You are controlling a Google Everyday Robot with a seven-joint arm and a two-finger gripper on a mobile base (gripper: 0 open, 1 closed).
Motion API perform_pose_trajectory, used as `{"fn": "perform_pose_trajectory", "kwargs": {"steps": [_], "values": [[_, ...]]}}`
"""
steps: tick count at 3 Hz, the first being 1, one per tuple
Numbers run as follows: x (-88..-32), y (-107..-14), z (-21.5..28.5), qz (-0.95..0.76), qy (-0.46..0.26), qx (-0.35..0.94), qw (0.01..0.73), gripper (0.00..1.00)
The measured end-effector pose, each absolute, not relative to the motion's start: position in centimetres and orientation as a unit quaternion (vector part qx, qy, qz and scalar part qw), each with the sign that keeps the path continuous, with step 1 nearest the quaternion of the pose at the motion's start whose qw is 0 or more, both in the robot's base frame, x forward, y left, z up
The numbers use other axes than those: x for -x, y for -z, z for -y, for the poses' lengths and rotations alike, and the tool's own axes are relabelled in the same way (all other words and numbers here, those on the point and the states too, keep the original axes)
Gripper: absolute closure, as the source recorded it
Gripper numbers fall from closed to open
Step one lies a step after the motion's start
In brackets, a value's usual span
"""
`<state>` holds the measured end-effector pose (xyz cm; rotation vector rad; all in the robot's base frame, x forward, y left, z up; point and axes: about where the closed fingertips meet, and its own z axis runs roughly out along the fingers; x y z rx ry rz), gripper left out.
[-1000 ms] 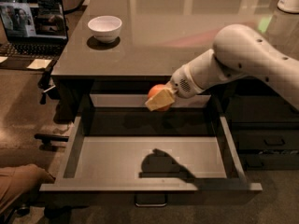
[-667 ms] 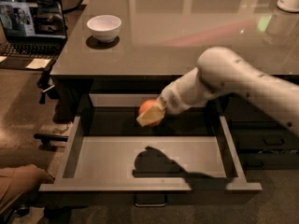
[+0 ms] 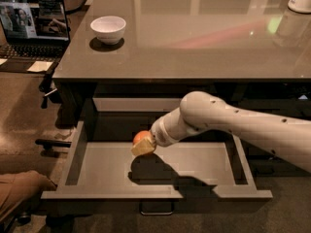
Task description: Place orange into top drawer
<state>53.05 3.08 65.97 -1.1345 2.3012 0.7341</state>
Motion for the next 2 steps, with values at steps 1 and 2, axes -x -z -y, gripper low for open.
{"fn": "perform_pose_trajectory", "kwargs": {"steps": [1, 2], "values": [[-52.7, -63.97, -3.73, -0.846, -0.258, 0.403, 0.236, 0.82], [-52.42, -63.12, -3.98, -0.848, -0.253, 0.399, 0.24, 0.59]]}}
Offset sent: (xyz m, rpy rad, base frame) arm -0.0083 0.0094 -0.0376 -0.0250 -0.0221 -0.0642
